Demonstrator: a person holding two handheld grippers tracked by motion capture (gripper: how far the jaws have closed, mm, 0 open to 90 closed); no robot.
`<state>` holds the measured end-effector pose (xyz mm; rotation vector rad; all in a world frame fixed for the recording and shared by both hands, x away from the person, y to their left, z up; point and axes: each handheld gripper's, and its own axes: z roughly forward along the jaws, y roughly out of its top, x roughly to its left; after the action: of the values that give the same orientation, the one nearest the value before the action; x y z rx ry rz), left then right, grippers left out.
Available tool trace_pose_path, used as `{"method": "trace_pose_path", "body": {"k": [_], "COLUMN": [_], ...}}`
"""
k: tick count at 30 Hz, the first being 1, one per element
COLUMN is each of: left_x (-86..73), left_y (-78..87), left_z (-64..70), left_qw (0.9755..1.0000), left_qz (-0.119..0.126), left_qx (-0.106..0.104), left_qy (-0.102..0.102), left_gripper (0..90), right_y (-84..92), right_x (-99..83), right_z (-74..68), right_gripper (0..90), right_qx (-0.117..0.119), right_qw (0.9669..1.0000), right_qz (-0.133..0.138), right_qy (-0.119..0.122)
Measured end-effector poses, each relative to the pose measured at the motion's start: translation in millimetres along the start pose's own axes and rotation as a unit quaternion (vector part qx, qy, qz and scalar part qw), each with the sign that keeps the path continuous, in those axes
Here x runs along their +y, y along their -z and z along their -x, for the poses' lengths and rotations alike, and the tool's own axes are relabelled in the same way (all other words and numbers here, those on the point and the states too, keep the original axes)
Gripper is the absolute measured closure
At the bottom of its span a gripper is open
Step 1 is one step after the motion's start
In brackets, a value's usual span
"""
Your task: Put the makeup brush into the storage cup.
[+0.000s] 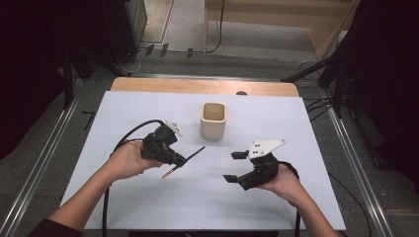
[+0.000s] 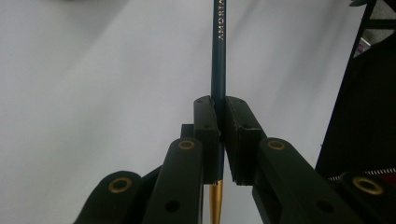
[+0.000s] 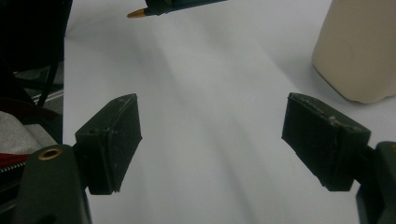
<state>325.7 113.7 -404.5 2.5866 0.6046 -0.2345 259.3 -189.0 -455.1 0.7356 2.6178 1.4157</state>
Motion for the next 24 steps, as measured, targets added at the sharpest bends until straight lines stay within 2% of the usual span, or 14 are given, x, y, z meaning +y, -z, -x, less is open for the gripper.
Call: {"method": "trace_pose_path", "body": {"k": [2, 5, 6, 7, 8, 12, 14, 15, 18, 19, 24], "left_x": [1.0, 3.1, 4.2, 4.2, 5.0, 6.7, 7.2, 8.1, 9.4, 9.4, 11.3], "left_y": [-1.0, -3.4, -5.5, -5.5, -7.4, -10.2, -10.6, -11.5, -13.1, -13.1, -17.5], "left_z": [2.1, 4.3, 5.4, 5.4, 8.0, 11.4, 12.3, 14.2, 16.7, 16.7, 20.5], "left_qw": [1.0000, 0.9997, 0.9993, 0.9993, 0.9988, 0.9978, 0.9975, 0.9963, 0.9945, 0.9945, 0.9913], "left_qz": [-0.001, -0.015, -0.020, -0.020, -0.027, -0.038, -0.039, -0.044, -0.053, -0.053, -0.067], "left_qx": [-0.004, -0.010, -0.020, -0.020, -0.020, -0.031, -0.029, -0.038, -0.045, -0.045, -0.064], "left_qy": [-0.006, -0.018, -0.023, -0.023, -0.036, -0.045, -0.050, -0.063, -0.079, -0.079, -0.093], "left_gripper": [84.3, 84.3, 84.3, 84.3, 84.3, 84.3, 84.3, 84.3, 84.2, 84.3, 84.2], "right_y": [0.2, 0.2, 0.2, 0.2, -0.2, -1.3, -1.3, -2.2, -4.4, -5.6, -13.6], "right_x": [0.2, 0.7, 1.2, 1.2, 1.5, 3.8, 5.0, 7.8, 11.7, 12.9, 17.1], "right_z": [-0.3, 0.0, 0.3, 0.3, 0.7, 1.1, 1.1, 1.8, 2.4, 2.6, 3.1], "right_gripper": [20.3, 20.5, 20.7, 20.7, 21.2, 21.8, 22.0, 22.5, 22.9, 23.0, 23.2], "right_qx": [0.002, 0.006, 0.008, 0.008, 0.012, 0.021, 0.024, 0.030, 0.041, 0.045, 0.065], "right_qw": [1.0000, 1.0000, 0.9999, 0.9999, 0.9999, 0.9995, 0.9994, 0.9991, 0.9984, 0.9981, 0.9956], "right_qz": [-0.002, -0.002, -0.006, -0.006, -0.009, -0.019, -0.022, -0.025, -0.031, -0.035, -0.057], "right_qy": [0.002, 0.005, 0.006, 0.006, 0.008, 0.013, 0.013, 0.017, 0.024, 0.024, 0.037]}}
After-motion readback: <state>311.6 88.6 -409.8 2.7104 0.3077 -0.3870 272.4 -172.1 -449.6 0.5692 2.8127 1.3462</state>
